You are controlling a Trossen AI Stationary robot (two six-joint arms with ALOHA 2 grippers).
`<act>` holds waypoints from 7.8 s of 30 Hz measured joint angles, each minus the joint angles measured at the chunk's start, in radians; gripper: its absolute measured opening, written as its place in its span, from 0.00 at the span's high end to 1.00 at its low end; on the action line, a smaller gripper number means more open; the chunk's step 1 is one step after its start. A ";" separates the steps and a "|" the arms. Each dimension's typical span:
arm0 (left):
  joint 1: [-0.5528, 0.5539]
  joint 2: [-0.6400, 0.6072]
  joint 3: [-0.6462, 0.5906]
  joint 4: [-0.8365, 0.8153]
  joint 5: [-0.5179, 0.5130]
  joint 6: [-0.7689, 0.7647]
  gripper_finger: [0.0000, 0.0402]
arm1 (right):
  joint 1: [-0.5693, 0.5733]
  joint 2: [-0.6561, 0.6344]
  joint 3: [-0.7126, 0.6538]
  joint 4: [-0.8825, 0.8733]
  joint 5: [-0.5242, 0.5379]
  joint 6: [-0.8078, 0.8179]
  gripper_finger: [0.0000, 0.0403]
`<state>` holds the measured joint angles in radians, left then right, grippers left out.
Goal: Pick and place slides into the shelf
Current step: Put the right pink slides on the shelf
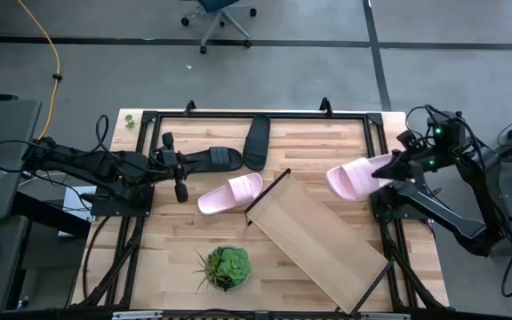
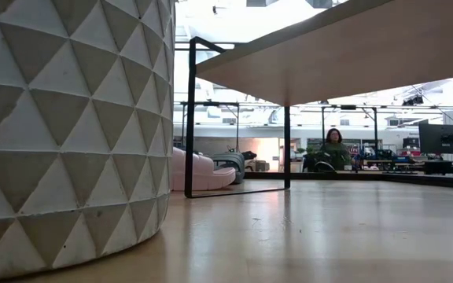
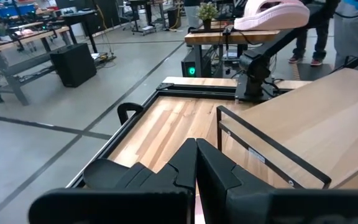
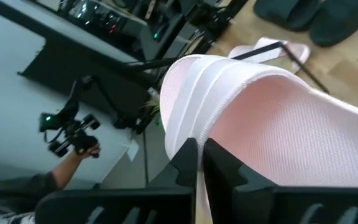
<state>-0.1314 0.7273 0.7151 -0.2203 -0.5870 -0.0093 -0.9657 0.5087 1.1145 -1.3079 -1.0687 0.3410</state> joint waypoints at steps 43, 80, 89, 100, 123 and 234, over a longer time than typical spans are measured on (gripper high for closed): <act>0.000 0.000 0.000 -0.015 0.004 0.002 1.00 | 0.000 0.154 0.018 0.474 0.310 0.037 1.00; 0.000 0.000 0.000 -0.024 0.043 0.003 1.00 | 0.719 0.497 0.357 0.297 0.905 0.093 1.00; 0.000 0.000 0.000 -0.023 0.048 0.003 1.00 | 1.018 0.511 0.357 0.269 1.029 0.269 1.00; 0.000 0.002 0.000 -0.073 0.107 0.001 1.00 | 1.353 0.645 0.356 0.272 1.237 0.517 1.00; 0.000 0.002 0.000 -0.077 0.266 0.004 1.00 | 1.702 0.760 0.356 0.404 1.371 0.845 1.00; 0.000 0.004 0.000 -0.089 0.261 -0.025 1.00 | 2.100 0.675 -0.065 0.677 1.455 1.376 1.00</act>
<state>-0.1314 0.7311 0.7147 -0.3096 -0.3256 -0.0341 1.1343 1.1839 1.0496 -0.6308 0.3859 1.7169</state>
